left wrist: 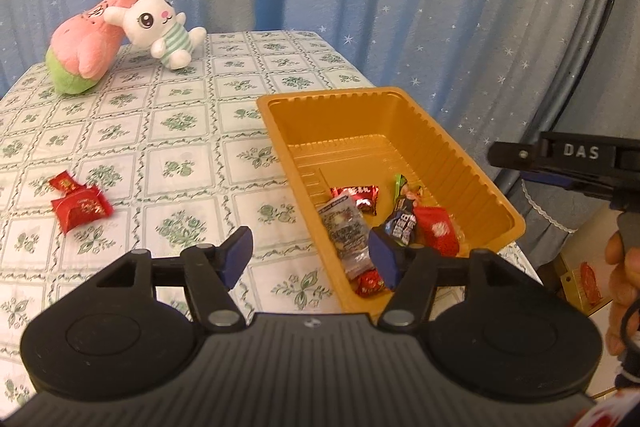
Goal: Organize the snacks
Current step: 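Withdraw both tools from the tray toward the last red packet, then move both tools over the two red packets on the cloth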
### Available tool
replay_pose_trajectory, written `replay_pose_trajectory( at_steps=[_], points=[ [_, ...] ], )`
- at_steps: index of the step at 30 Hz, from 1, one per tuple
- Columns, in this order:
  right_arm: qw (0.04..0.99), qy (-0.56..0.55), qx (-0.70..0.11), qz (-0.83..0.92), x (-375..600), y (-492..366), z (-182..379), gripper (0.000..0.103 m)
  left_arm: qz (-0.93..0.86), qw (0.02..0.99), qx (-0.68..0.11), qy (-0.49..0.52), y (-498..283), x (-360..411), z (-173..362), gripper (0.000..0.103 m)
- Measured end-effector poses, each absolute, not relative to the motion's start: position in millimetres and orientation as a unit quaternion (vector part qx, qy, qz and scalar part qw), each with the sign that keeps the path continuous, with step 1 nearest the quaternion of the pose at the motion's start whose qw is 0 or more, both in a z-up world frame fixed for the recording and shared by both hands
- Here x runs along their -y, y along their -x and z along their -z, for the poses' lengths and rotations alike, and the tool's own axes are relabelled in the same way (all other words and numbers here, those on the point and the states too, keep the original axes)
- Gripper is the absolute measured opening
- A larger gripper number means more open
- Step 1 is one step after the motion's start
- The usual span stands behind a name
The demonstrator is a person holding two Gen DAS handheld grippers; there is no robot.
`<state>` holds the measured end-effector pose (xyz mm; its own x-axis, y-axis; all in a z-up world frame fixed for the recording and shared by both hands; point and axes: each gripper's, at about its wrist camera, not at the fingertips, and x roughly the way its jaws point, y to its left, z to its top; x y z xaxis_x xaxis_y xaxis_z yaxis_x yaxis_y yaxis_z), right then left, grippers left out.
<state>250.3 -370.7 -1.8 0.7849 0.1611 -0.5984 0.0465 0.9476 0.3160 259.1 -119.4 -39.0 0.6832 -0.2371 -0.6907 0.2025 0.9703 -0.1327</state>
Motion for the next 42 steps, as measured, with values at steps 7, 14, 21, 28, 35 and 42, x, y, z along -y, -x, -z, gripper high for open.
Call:
replay_pose_trajectory(
  at_steps=[7,14,21,28,35,42],
  points=[
    [0.925,-0.178,-0.336,-0.019,377.3,-220.2,-3.8,0.05,0.109,0.918,-0.381,0.028,-236.0,107.6,33.3,0.068],
    [0.918,-0.181,-0.352,-0.028,361.1,-188.9,-8.3,0.05,0.093,0.921,-0.378,0.038,-206.6,88.9,20.6,0.07],
    [0.914,-0.183,-0.359,-0.047,337.1,-161.3,-11.9,0.05,0.075,0.926,-0.367,0.04,-178.6,68.1,5.2,0.074],
    [0.915,-0.176,-0.357,-0.062,313.0,-140.2,-19.0,0.05,0.06,0.93,-0.361,0.043,-156.0,46.9,-2.6,0.076],
    [0.916,-0.167,-0.358,-0.076,295.6,-131.8,-23.7,0.05,0.042,0.931,-0.361,0.047,-137.3,26.5,-2.4,0.076],
    [0.914,-0.157,-0.363,-0.091,276.2,-129.8,-25.3,0.05,0.023,0.931,-0.361,0.053,-132.0,5.4,-0.4,0.078]
  ],
)
